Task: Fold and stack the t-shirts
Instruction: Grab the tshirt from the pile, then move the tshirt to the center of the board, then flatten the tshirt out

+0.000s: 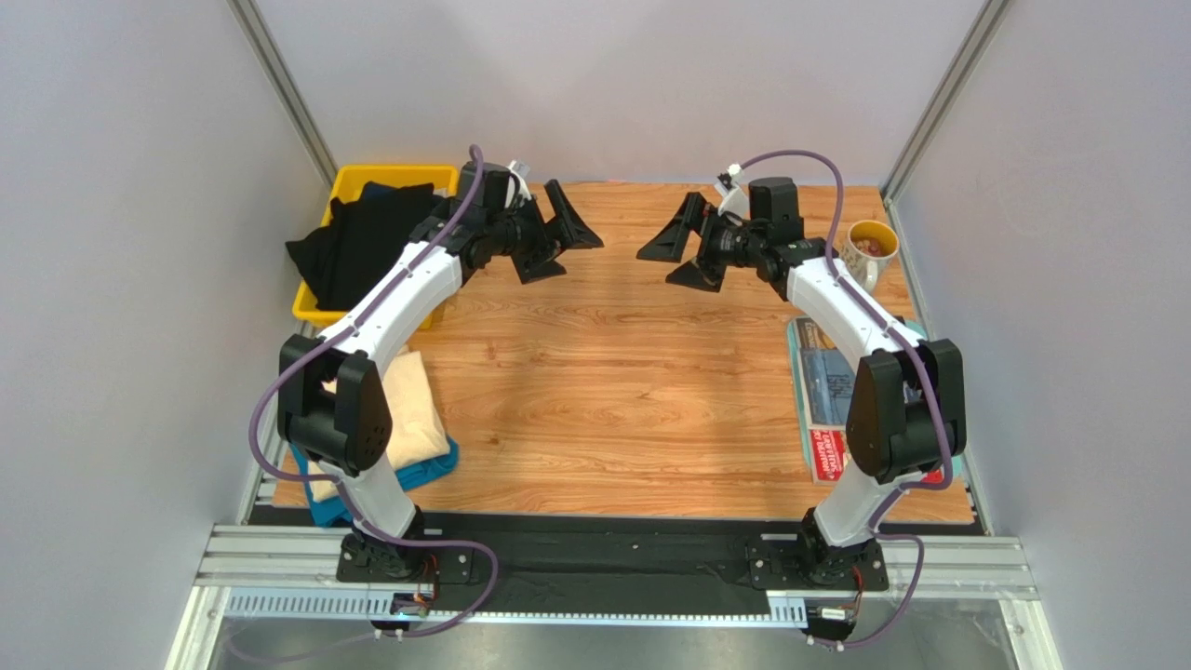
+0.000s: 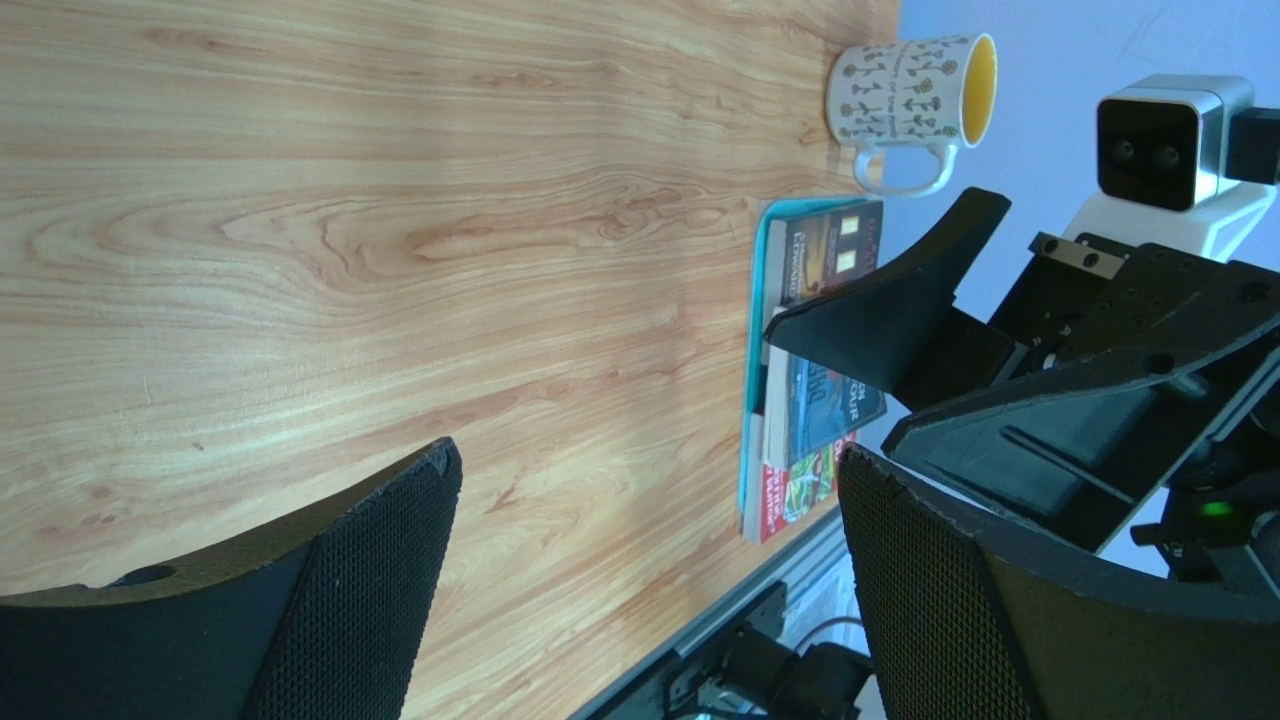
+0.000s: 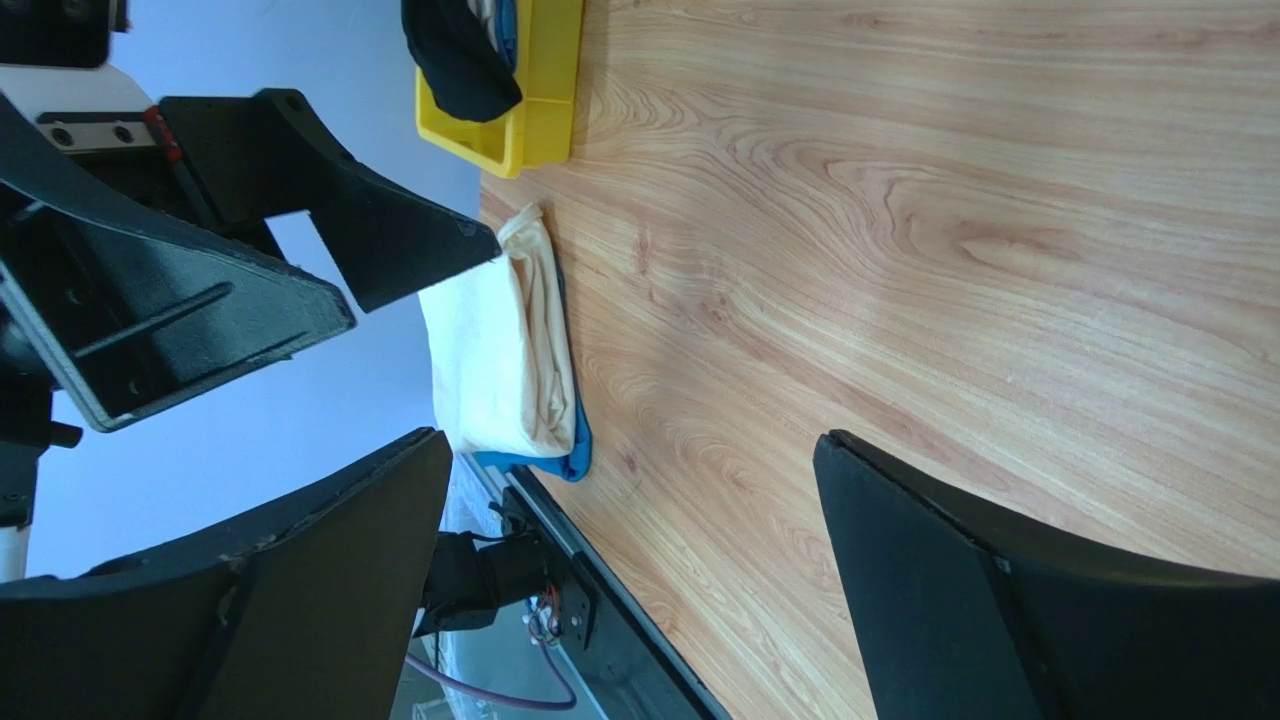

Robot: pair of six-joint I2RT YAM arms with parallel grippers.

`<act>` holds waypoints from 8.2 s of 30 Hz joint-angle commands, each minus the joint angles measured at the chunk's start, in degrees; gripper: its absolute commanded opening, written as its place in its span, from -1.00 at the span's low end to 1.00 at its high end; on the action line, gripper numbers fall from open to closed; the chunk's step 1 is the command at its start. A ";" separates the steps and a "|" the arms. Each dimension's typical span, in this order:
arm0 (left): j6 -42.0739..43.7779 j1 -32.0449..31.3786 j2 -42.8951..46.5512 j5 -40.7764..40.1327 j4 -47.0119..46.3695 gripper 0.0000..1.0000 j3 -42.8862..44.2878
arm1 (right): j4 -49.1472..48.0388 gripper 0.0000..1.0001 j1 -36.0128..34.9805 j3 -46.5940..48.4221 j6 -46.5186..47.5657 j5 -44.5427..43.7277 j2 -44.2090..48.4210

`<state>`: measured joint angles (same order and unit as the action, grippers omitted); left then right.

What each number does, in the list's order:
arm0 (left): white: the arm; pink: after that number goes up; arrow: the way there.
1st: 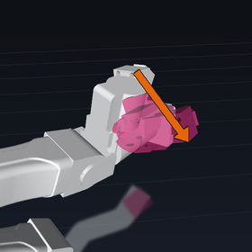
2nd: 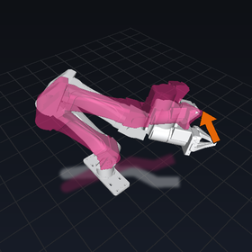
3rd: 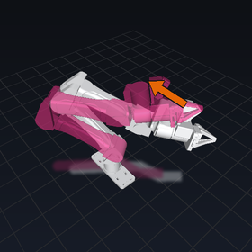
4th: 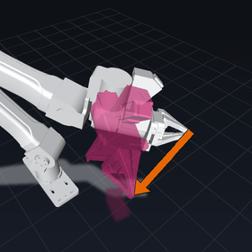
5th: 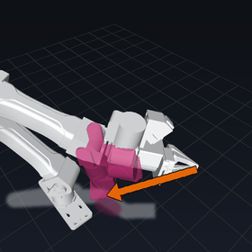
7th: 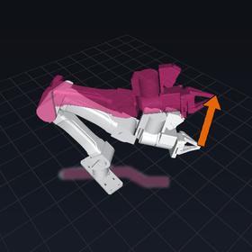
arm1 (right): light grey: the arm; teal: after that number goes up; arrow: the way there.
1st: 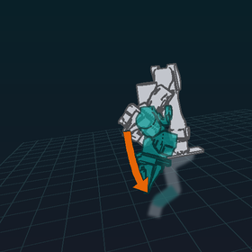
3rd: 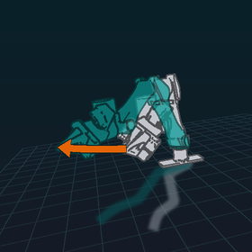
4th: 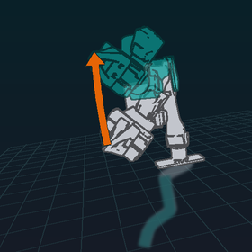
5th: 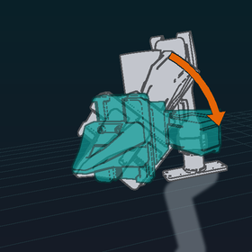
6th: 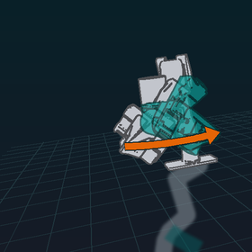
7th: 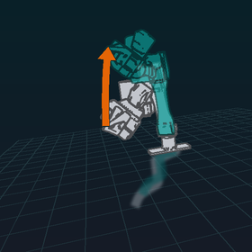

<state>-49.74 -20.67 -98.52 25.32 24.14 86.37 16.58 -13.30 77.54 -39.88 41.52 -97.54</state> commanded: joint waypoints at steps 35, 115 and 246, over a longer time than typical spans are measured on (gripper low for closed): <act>21.16 17.40 -6.76 -32.32 29.72 1.00 17.67 | 10.31 1.00 4.68 -3.01 1.20 -7.50 4.72; 35.67 -12.55 -16.94 -6.27 29.46 -1.00 18.83 | 17.08 1.00 16.73 5.52 4.81 -10.65 1.12; 18.62 5.72 2.72 -20.76 24.82 0.84 3.37 | 36.07 0.28 -5.87 37.44 12.63 -11.09 -23.14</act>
<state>-31.35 -14.92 -97.30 2.59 49.45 89.91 57.36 -22.96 117.97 -26.55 34.06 -129.67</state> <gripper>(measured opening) 0.926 0.547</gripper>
